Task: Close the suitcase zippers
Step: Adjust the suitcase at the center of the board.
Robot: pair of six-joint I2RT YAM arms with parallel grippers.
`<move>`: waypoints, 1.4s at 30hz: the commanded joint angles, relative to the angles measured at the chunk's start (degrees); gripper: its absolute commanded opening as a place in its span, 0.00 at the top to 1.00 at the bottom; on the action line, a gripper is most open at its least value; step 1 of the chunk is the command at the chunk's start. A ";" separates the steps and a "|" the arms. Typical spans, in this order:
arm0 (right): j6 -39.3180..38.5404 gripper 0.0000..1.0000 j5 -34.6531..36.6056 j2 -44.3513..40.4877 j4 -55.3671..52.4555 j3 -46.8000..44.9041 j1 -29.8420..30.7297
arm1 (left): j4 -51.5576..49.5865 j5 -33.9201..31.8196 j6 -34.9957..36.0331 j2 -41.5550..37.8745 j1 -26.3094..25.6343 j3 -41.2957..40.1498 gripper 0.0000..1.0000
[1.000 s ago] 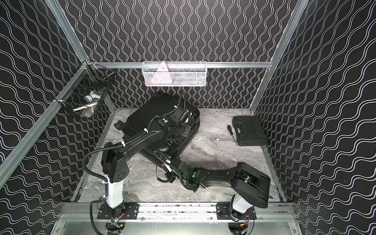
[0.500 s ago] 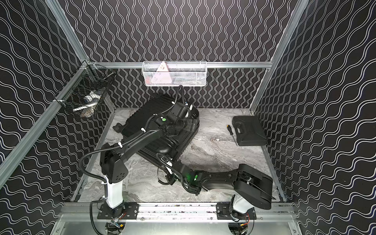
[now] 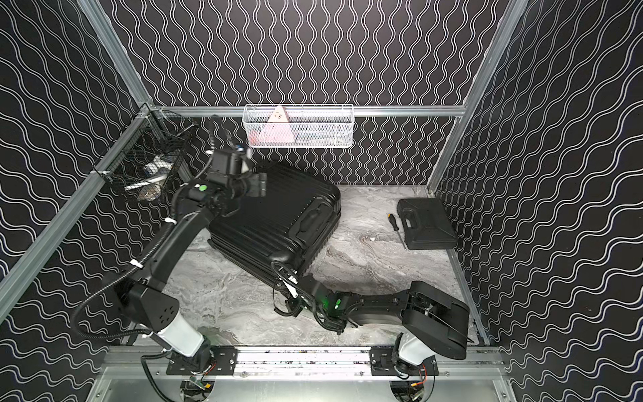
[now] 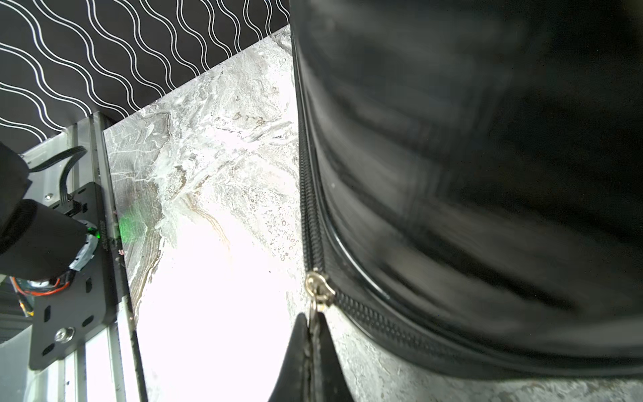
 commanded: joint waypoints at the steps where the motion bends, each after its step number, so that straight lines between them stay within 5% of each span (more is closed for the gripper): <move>1: 3.41 1.00 -2.66 -0.31 -2.23 0.03 -0.20 | -1.88 -2.37 -0.45 -1.68 7.01 -3.39 0.19; 9: 3.86 1.00 -2.19 -0.58 -2.74 -0.02 -0.28 | -2.14 -5.46 -2.08 -1.52 18.64 -8.56 0.43; 22: 3.54 1.00 -0.66 -1.50 -2.40 -1.07 -0.62 | -9.33 5.81 5.08 4.26 19.73 -6.88 0.65; 38: 2.20 1.00 5.42 -7.76 -9.16 -4.64 -4.02 | -20.37 27.76 11.61 -1.48 19.05 -9.11 0.65; 42: 2.59 1.00 6.87 -11.33 -11.04 -6.78 -5.99 | -23.12 28.23 13.18 -2.18 17.08 -9.43 0.64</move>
